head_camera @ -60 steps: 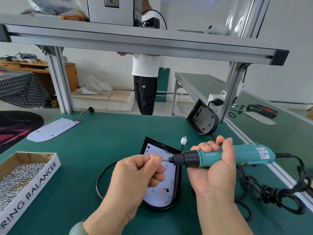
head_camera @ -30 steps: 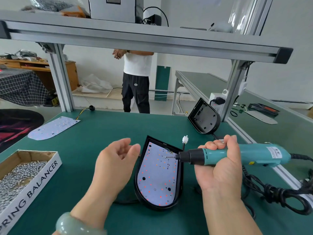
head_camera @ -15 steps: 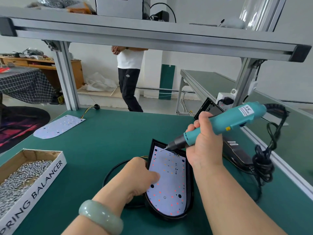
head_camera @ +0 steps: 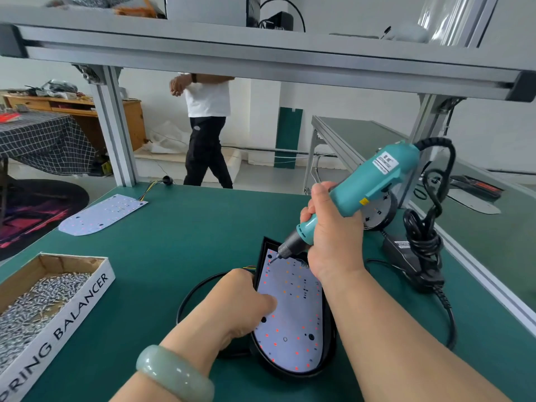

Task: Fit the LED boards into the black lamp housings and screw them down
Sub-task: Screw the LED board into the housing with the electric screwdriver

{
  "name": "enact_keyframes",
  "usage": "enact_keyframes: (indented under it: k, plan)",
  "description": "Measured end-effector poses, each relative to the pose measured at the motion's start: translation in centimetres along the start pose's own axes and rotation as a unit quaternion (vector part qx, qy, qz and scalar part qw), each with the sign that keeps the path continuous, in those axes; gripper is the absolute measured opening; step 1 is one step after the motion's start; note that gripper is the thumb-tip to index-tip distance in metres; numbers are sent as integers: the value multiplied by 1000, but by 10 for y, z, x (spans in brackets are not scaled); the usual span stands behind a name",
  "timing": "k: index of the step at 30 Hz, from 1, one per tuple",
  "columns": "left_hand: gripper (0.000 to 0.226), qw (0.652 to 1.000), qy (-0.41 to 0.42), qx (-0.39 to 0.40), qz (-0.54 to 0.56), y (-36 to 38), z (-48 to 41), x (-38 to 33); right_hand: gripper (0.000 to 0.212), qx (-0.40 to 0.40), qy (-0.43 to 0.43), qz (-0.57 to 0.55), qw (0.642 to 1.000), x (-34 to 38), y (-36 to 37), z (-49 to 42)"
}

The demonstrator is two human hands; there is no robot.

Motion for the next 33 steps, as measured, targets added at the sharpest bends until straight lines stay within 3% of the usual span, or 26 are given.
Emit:
enact_keyframes:
  k: [7, 16, 22, 27, 30, 33]
  plan:
    - [10, 1000, -1, -19, -7, -2, -2, 1, 18, 68, 13, -7, 998, -4, 19, 4]
    - [8, 1000, 4, -26, -1, -2, 0, -1, 29, 30, 30, 1, 999, -8, 14, 2]
    - [15, 999, 13, -26, 19, -2, 3, -5, 15, 48, 8, -1, 999, -4, 16, 7]
    - [19, 999, 15, -13, 26, -3, 5, -7, 19, -5, 14, 14, 1000, 9, 8, 9]
    - [20, 999, 11, -5, 32, -2, 6, -5, 19, -86, 41, -2, 995, 32, -3, 0]
    - [19, 999, 9, -5, 33, -3, 6, -4, 32, -160, 108, 34, 981, 58, -29, -10]
Point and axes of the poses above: each hand's wrist, its own z-axis away from the middle knuckle, its own y-axis out of the palm, x = y × z, the point moved 5 cm from there along -z, towards the middle knuckle, and after that the axes turned 4 degrees about -z, right-handed, at the moved point
